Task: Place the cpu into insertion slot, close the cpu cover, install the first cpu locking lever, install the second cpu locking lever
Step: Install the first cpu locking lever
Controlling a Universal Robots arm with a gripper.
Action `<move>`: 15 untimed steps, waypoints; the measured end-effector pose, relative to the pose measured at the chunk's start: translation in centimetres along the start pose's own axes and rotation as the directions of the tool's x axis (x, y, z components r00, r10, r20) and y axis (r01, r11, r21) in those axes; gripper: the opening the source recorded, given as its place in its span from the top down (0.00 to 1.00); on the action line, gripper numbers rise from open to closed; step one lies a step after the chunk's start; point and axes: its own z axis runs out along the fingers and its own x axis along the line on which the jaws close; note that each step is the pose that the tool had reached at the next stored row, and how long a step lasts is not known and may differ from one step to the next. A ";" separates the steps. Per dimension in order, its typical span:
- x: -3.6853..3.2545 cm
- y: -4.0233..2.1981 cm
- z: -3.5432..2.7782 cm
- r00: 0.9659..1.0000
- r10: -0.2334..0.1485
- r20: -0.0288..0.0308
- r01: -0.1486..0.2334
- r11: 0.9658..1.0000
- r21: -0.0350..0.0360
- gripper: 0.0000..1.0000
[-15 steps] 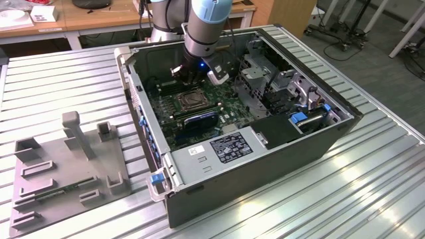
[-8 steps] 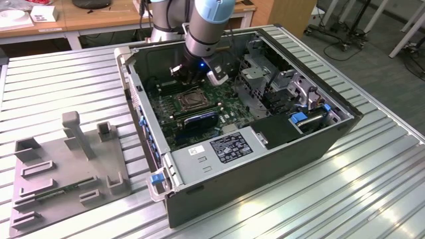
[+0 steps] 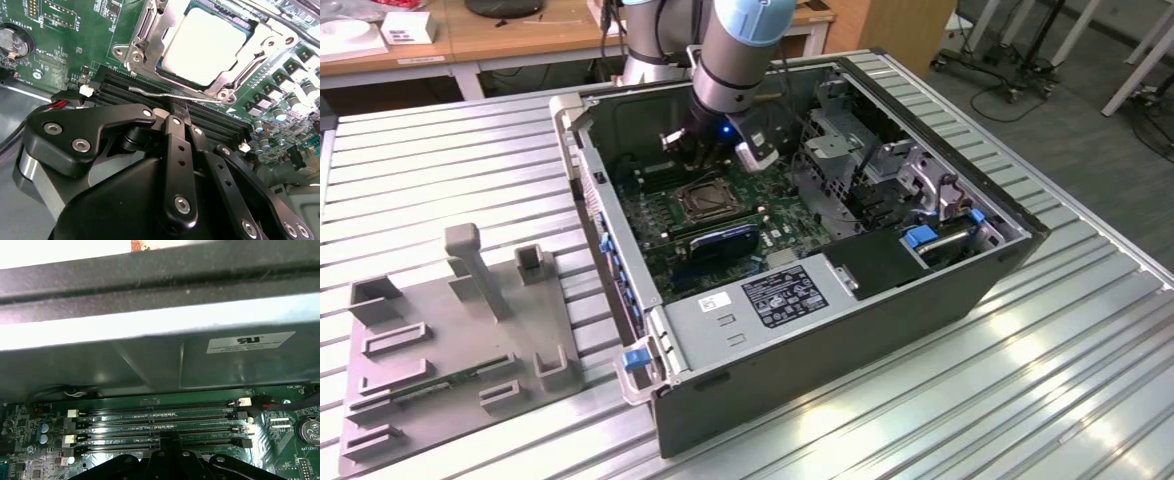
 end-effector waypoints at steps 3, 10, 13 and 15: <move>0.04 0.13 -0.42 1.000 0.000 0.000 0.000 1.000 0.000 0.89; 0.13 0.41 -1.32 1.000 0.000 0.000 0.000 1.000 0.000 0.89; 0.13 0.41 -1.32 1.000 0.000 0.000 0.000 1.000 -0.001 0.89; 0.14 0.41 -1.34 1.000 0.000 0.000 0.000 1.000 -0.001 0.89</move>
